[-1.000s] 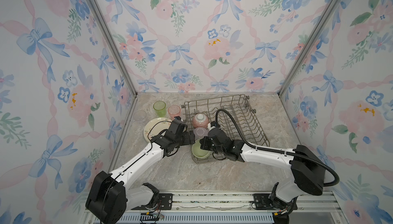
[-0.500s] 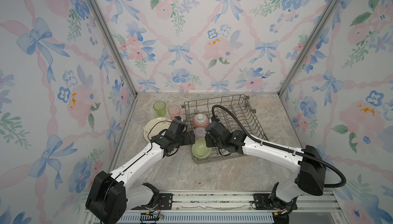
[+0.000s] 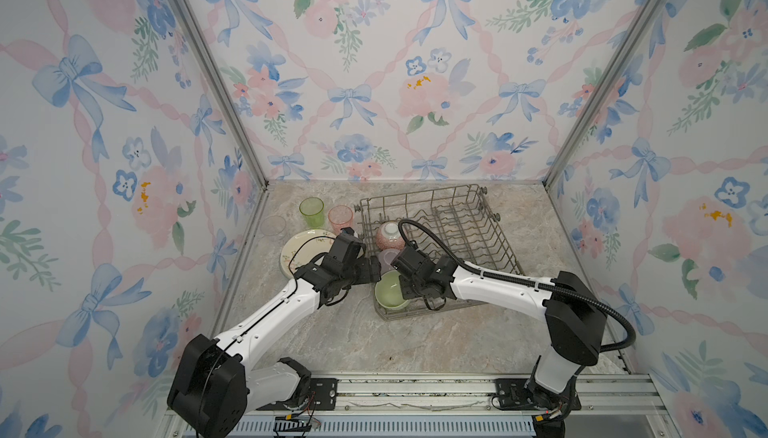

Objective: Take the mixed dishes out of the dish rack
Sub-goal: 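Lift the pale green bowl out of the rack with the right gripper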

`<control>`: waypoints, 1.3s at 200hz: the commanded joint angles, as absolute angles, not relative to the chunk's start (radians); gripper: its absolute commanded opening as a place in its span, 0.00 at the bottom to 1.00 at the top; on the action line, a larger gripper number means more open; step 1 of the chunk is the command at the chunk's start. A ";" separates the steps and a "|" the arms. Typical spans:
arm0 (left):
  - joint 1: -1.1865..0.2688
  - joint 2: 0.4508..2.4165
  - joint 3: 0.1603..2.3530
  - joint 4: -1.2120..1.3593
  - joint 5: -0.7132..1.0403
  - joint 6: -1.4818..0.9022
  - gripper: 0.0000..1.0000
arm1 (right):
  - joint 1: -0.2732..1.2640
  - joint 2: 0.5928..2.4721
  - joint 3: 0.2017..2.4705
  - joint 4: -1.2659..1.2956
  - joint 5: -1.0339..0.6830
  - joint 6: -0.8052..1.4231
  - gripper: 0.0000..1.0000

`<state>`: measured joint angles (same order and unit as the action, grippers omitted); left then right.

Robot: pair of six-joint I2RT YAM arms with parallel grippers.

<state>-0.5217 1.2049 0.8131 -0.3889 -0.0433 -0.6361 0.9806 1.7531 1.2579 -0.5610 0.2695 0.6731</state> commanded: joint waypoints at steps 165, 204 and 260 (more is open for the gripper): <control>-0.508 1.235 0.807 -0.362 -0.040 -0.601 0.98 | 0.907 1.574 1.268 -0.554 0.412 0.668 0.00; -0.511 1.281 0.834 -0.357 -0.023 -0.578 0.98 | 0.881 1.478 1.233 -0.591 0.431 0.660 0.00; -0.535 1.388 0.893 -0.356 -0.049 -0.549 0.91 | 0.873 1.299 1.149 -0.657 0.436 0.673 0.00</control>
<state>-0.5205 1.3506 0.8516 -0.3614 -0.0372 -0.5785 0.8825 1.3815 1.1786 -0.6258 0.4129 0.6643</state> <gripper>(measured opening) 0.936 0.076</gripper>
